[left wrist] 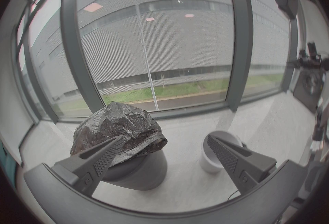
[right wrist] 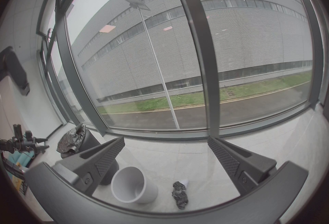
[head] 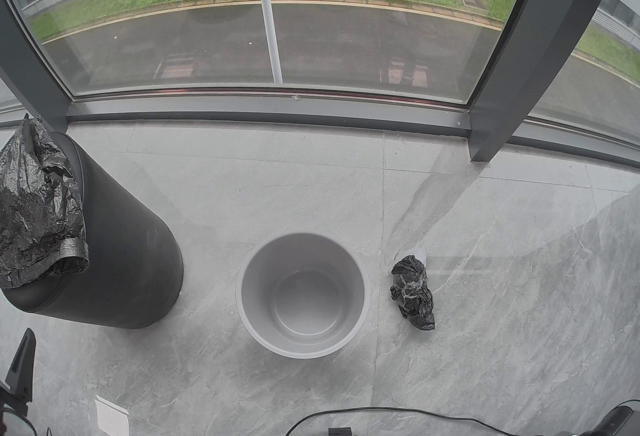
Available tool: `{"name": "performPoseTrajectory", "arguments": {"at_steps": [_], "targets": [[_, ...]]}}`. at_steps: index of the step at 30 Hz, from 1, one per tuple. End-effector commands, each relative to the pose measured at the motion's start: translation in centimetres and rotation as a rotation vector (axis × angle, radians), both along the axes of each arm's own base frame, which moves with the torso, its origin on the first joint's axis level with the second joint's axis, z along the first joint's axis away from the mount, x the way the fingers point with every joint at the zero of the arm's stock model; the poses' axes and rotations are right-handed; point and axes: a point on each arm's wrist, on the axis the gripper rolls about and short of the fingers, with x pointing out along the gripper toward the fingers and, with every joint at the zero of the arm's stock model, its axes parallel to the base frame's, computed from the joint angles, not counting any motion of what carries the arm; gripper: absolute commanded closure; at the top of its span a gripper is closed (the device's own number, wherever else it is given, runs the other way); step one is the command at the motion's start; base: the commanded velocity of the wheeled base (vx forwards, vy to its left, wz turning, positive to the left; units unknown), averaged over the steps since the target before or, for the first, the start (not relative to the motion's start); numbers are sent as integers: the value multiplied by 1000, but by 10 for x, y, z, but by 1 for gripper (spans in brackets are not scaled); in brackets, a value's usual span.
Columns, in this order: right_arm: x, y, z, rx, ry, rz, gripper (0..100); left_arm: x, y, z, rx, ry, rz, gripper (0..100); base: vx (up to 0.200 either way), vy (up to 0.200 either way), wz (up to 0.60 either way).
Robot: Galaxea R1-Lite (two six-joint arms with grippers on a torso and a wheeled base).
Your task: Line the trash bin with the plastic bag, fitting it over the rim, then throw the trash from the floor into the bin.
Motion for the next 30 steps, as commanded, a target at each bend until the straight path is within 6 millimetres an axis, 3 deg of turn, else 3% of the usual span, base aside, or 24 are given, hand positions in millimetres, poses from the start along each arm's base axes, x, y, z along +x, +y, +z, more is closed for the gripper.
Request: {"name": "performPoseTrajectory", "arguments": {"at_steps": [1,5,12,20,30], "targets": [[79,28,-7,25,139,142,0,64,-1,29,248,232,3,0,0,0,0],[92,32,-13,35,158,143,0,90,0,28,374,281,44,0,0,0,0],[90,31,-12,43,143,141,0,124,3,28,544,326,160,0,0,0,0],[88,30,-9,45,125,142,0,125,6,23,623,373,259,0,0,0,0],[89,30,-10,45,133,145,0,136,6,14,629,439,255,0,0,0,0]]}}
